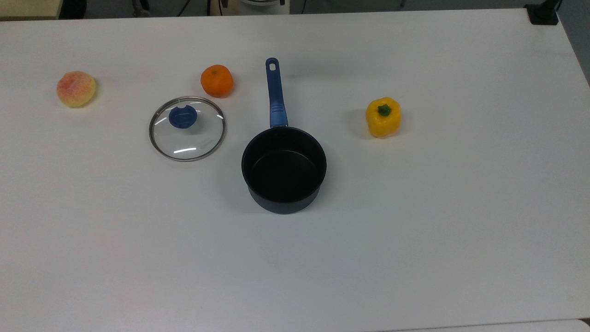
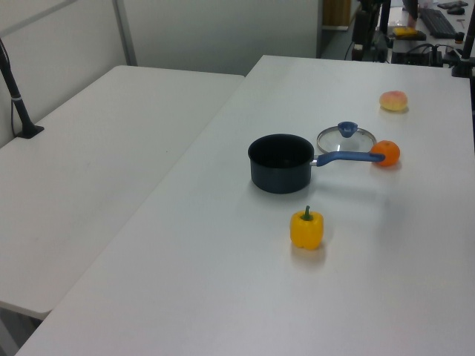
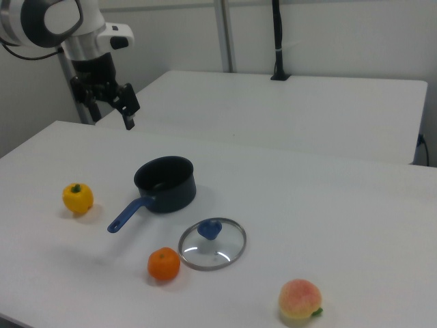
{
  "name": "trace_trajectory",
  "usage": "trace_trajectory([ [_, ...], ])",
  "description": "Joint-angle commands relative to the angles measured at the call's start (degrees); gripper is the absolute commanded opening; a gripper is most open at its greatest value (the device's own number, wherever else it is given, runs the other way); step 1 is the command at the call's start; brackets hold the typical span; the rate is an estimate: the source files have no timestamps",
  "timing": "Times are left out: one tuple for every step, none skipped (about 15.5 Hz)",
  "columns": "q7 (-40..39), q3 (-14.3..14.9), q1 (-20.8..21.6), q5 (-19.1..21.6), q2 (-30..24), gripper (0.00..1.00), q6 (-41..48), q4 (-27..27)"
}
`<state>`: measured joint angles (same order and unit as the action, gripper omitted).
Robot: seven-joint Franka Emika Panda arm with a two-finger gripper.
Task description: Open lid
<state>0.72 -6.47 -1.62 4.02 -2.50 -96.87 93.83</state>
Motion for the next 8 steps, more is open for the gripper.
trace_trajectory([
  [-4.67, 0.41, -0.4, -1.65, -0.14, 1.0, -4.46, 0.82],
  [-4.76, 0.5, -0.4, -1.56, -0.14, 1.0, -4.2, 1.0],
  [-4.94, 0.59, -0.4, -1.56, -0.14, 1.0, -4.03, 1.17],
  [-4.5, 0.59, -0.49, -1.56, -0.22, 1.0, -4.2, 2.05],
  [-4.33, 0.59, -0.49, -1.56, -0.22, 1.0, -4.29, 2.23],
  [-4.32, 0.59, -0.58, -1.56, -0.22, 1.0, -4.29, 2.23],
  [-4.24, 0.59, -0.67, -1.56, -0.22, 1.0, -4.11, 2.06],
  [-4.24, 0.59, -0.67, -1.47, -0.22, 1.0, -4.02, 2.05],
])
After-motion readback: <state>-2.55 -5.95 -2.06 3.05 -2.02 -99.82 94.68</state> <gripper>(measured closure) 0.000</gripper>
